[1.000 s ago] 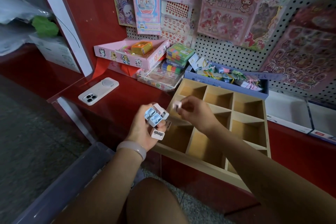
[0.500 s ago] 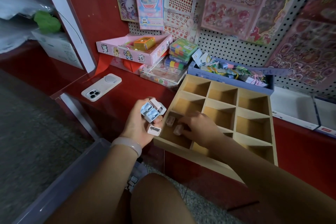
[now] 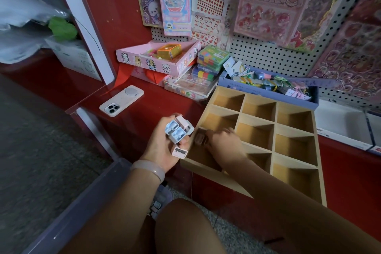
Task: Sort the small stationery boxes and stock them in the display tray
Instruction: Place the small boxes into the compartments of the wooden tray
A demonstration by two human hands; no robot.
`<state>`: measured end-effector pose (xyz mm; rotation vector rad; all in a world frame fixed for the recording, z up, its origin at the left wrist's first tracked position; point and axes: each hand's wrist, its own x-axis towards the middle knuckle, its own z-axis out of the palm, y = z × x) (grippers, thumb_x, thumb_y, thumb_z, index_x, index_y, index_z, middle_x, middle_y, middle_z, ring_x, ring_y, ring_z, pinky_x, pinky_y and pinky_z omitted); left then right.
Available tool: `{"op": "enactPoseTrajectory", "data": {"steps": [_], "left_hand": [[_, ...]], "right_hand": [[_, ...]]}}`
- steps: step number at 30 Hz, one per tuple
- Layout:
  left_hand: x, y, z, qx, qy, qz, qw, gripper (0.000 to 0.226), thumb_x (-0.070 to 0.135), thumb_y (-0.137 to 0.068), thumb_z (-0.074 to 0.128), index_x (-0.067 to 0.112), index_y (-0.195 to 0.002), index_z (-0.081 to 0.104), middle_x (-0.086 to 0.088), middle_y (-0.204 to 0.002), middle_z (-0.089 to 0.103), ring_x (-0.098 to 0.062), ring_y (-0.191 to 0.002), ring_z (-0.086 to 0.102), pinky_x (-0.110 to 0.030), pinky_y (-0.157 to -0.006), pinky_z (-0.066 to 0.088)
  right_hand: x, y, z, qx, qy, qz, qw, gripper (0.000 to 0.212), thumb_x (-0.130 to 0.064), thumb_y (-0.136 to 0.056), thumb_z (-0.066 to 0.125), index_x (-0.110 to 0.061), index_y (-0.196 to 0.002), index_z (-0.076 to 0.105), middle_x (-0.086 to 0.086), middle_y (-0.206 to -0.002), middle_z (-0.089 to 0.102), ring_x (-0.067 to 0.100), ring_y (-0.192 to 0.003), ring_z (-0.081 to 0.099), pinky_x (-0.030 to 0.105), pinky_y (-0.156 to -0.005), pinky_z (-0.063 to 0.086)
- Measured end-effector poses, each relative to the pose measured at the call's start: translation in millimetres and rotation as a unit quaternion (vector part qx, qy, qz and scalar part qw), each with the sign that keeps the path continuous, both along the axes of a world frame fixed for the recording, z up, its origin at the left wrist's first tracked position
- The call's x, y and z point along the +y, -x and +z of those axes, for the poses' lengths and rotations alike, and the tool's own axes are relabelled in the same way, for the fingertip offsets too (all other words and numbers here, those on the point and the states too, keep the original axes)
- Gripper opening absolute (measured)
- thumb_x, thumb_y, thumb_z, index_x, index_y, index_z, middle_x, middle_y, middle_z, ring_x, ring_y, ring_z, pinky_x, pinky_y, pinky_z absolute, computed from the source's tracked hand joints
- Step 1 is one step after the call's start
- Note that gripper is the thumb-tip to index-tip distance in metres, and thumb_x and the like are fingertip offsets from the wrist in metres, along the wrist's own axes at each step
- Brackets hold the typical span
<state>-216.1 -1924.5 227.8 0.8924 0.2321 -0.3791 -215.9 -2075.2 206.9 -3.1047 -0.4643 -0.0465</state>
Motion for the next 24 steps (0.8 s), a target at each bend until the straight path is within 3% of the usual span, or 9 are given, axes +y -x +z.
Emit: {"op": "enactPoseTrajectory", "data": {"steps": [6, 9, 11, 13, 15, 17, 19, 21, 24], "left_hand": [[7, -2, -6, 0.028, 0.014, 0.017, 0.999, 0.021, 0.02, -0.09, 0.038, 0.024, -0.072, 0.049, 0.002, -0.064, 0.041, -0.008, -0.035, 0.034, -0.015, -0.033, 0.025], [3, 0, -4, 0.013, 0.007, 0.015, 1.0, 0.013, 0.018, -0.081, 0.044, 0.023, -0.07, 0.048, 0.002, -0.061, 0.042, -0.008, -0.035, 0.035, -0.015, -0.037, 0.021], [-3, 1, -2, 0.005, 0.0, 0.016, 1.0, 0.008, 0.02, -0.069, 0.05, 0.021, -0.061, 0.048, 0.0, -0.059, 0.041, -0.009, -0.034, 0.034, -0.016, -0.038, 0.019], [-10, 1, -1, 0.006, -0.018, 0.013, 1.0, 0.008, 0.021, -0.067, 0.052, 0.019, -0.06, 0.048, -0.001, -0.058, 0.04, -0.009, -0.034, 0.034, -0.017, -0.038, 0.019], [-16, 0, -2, 0.007, -0.058, 0.004, 0.998, 0.009, 0.018, -0.073, 0.05, 0.017, -0.065, 0.047, -0.002, -0.06, 0.037, -0.008, -0.037, 0.033, -0.017, -0.039, 0.019], [-20, -3, -3, 0.02, -0.078, 0.006, 0.997, 0.016, 0.018, -0.082, 0.046, 0.018, -0.066, 0.048, 0.0, -0.058, 0.034, -0.007, -0.037, 0.031, -0.016, -0.038, 0.018], [-23, -4, -1, 0.025, -0.085, -0.004, 0.996, 0.02, 0.015, -0.087, 0.041, 0.018, -0.069, 0.049, 0.001, -0.057, 0.032, -0.006, -0.036, 0.029, -0.015, -0.036, 0.019], [-25, -3, 0, 0.02, -0.083, -0.015, 0.996, 0.02, 0.013, -0.088, 0.037, 0.015, -0.079, 0.056, 0.001, -0.055, 0.034, -0.005, -0.034, 0.03, -0.014, -0.034, 0.02], [-26, -2, -5, 0.02, -0.043, -0.015, 0.999, 0.038, 0.017, -0.091, 0.036, 0.002, -0.113, 0.062, 0.0, -0.058, 0.042, -0.004, -0.034, 0.035, -0.012, -0.032, 0.026]], "right_hand": [[0, -1, 0, 0.0, -0.045, -0.002, 0.999, 0.037, -0.029, -0.1, 0.037, -0.013, -0.133, 0.035, 0.01, -0.112, 0.063, 0.028, -0.111, 0.053, 0.032, -0.092, 0.037], [-4, 3, 10, -0.014, -0.073, -0.005, 0.997, 0.032, -0.032, -0.1, 0.037, -0.013, -0.125, 0.046, 0.01, -0.106, 0.063, 0.027, -0.103, 0.056, 0.031, -0.083, 0.042], [-4, 2, 17, -0.051, -0.161, 0.001, 0.986, 0.031, -0.035, -0.099, 0.041, -0.011, -0.11, 0.055, 0.009, -0.097, 0.064, 0.026, -0.093, 0.058, 0.031, -0.075, 0.043], [-2, -2, 24, -0.054, -0.308, 0.019, 0.95, 0.028, -0.034, -0.096, 0.048, -0.011, -0.101, 0.063, 0.006, -0.091, 0.066, 0.022, -0.085, 0.061, 0.031, -0.071, 0.046], [2, -5, 32, -0.027, -0.419, 0.028, 0.907, 0.022, -0.031, -0.092, 0.057, -0.012, -0.099, 0.067, 0.0, -0.092, 0.066, 0.014, -0.08, 0.059, 0.021, -0.07, 0.045], [4, -6, 37, 0.015, -0.431, 0.03, 0.902, 0.02, -0.028, -0.088, 0.063, -0.013, -0.1, 0.069, -0.002, -0.094, 0.063, 0.007, -0.077, 0.053, 0.009, -0.068, 0.038], [3, -8, 35, 0.043, -0.43, 0.021, 0.902, 0.019, -0.026, -0.085, 0.068, -0.013, -0.099, 0.07, -0.003, -0.092, 0.06, 0.004, -0.073, 0.051, 0.006, -0.066, 0.036], [1, -8, 34, 0.078, -0.477, 0.001, 0.876, 0.016, -0.022, -0.084, 0.069, -0.011, -0.095, 0.07, -0.002, -0.089, 0.063, 0.002, -0.072, 0.053, 0.008, -0.067, 0.039], [-3, -6, 36, 0.164, -0.616, -0.051, 0.768, 0.011, -0.017, -0.085, 0.068, -0.008, -0.09, 0.066, 0.006, -0.085, 0.066, 0.012, -0.076, 0.06, 0.028, -0.074, 0.051]]}}
